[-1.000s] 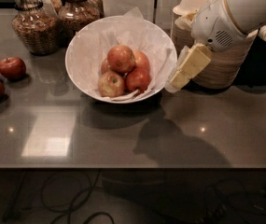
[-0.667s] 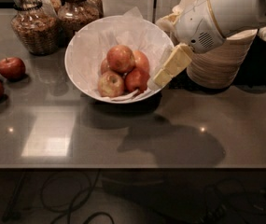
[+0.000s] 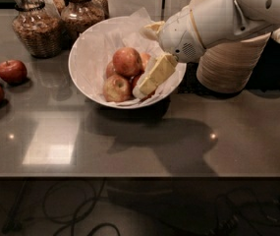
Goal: Pick apple from white bowl
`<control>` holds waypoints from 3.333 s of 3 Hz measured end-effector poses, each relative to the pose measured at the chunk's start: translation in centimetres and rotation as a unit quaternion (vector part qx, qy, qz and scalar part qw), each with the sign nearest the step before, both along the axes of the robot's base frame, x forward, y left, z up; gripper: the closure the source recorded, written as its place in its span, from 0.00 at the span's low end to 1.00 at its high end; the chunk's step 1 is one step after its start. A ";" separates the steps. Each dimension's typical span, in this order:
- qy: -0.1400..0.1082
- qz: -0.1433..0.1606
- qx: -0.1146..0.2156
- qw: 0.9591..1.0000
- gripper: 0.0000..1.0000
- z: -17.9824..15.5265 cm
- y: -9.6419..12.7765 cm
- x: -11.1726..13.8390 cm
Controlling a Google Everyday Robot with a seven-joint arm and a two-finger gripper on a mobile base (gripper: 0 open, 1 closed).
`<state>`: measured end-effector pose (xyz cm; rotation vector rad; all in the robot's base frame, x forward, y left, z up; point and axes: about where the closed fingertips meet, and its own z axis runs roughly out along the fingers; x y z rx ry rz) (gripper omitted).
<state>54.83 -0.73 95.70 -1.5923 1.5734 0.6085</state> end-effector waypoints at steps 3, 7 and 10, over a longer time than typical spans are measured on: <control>0.006 0.002 0.011 1.000 0.00 -1.8 1.2 3.6; 0.035 -0.005 0.018 0.999 0.11 -4.2 1.9 5.7; 0.040 -0.005 0.018 0.999 0.39 -4.6 2.1 5.7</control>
Offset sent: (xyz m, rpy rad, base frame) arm 0.0415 0.0046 -0.0197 0.0211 0.0051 -0.0124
